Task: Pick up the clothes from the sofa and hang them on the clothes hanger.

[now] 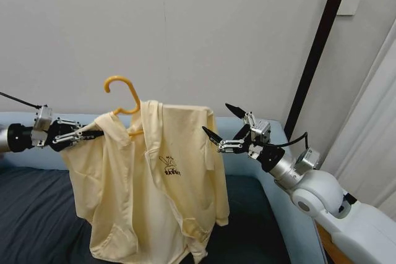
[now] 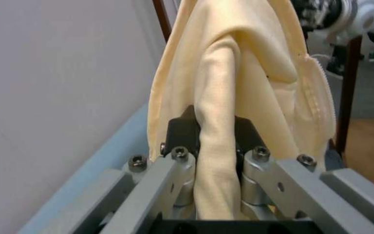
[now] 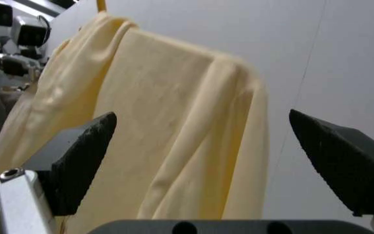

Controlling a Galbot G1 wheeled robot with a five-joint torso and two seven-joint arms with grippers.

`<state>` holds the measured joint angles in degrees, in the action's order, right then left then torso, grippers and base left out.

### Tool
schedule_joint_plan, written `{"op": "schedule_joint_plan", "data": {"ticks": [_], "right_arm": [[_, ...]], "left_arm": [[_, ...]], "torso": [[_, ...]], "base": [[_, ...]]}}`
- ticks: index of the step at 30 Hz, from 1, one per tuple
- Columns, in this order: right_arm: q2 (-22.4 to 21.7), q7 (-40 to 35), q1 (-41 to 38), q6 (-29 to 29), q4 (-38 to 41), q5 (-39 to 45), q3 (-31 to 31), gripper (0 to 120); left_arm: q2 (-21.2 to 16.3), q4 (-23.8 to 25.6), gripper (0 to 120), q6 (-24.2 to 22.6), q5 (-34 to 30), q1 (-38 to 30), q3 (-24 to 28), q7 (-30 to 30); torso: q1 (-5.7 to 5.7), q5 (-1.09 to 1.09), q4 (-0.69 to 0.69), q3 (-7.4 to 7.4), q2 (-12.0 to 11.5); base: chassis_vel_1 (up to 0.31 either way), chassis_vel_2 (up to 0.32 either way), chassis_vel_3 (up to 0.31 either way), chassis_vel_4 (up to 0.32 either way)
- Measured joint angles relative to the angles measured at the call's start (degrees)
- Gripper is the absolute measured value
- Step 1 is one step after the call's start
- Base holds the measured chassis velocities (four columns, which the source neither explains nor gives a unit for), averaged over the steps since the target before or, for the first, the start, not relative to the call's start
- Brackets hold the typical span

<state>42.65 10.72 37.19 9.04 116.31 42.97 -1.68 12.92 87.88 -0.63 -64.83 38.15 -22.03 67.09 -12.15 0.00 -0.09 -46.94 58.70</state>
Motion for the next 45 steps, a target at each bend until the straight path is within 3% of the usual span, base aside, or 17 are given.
{"op": "schedule_joint_plan", "data": {"ticks": [4, 8, 21, 28, 31, 40, 45], "right_arm": [[0.0, 0.0, 0.5, 0.3, 0.4, -0.1, 0.6, 100], [-0.1, -0.2, 1.4, 0.8, 0.8, -0.4, 0.9, 100], [-1.9, 1.2, 0.0, -1.8, 0.4, 2.3, -0.8, 100], [-5.4, 13.8, -6.5, -5.9, -4.0, 6.5, -8.8, 100], [-6.2, 20.8, -13.9, -8.6, -6.6, 7.2, -13.8, 100], [-5.2, 31.7, -31.1, -16.9, -13.4, 6.9, -25.5, 100], [-3.3, 37.2, -33.9, -20.4, -16.2, 5.6, -27.5, 100]], "left_arm": [[-0.4, -0.1, 7, -0.8, -2.2, -3.2, 0.5, -1.4], [-0.3, 0.5, 7, -0.9, -1.4, -2.4, 0.2, -1.5], [3.9, 3.1, 7, -0.3, 9.5, 6.2, -0.2, 1.4], [5.6, 3.1, 7, 0.1, 13.3, 7.7, 0.5, 2.9], [6.2, 2.9, 7, 0.2, 14.4, 7.7, 0.9, 3.7], [7.4, 2.9, 7, 0.2, 17.0, 7.2, 1.8, 5.2], [7.9, 2.8, 7, 0.2, 17.0, 5.4, 2.6, 5.2]], "torso": [[0.0, 0.01, 0.0, 0.0, 0.0], [0.0, 0.02, 0.0, 0.0, 0.0], [0.0, 0.0, 0.01, 0.0, 0.0], [0.0, 0.0, 0.0, 0.0, 0.0], [0.0, 0.0, 0.0, 0.0, 0.0], [0.0, -0.01, 0.01, 0.0, 0.0], [0.0, 0.0, 0.0, 0.0, 0.0]], "base": [[0.0, 0.0, 0.0, 0.0], [0.0, 0.0, 0.0, 0.0], [0.0, 0.0, 0.0, 0.0], [0.0, 0.0, 0.0, 0.0], [0.0, 0.0, 0.0, 0.0], [0.0, 0.0, 0.0, 0.0], [0.0, 0.0, 0.0, 0.0]]}}
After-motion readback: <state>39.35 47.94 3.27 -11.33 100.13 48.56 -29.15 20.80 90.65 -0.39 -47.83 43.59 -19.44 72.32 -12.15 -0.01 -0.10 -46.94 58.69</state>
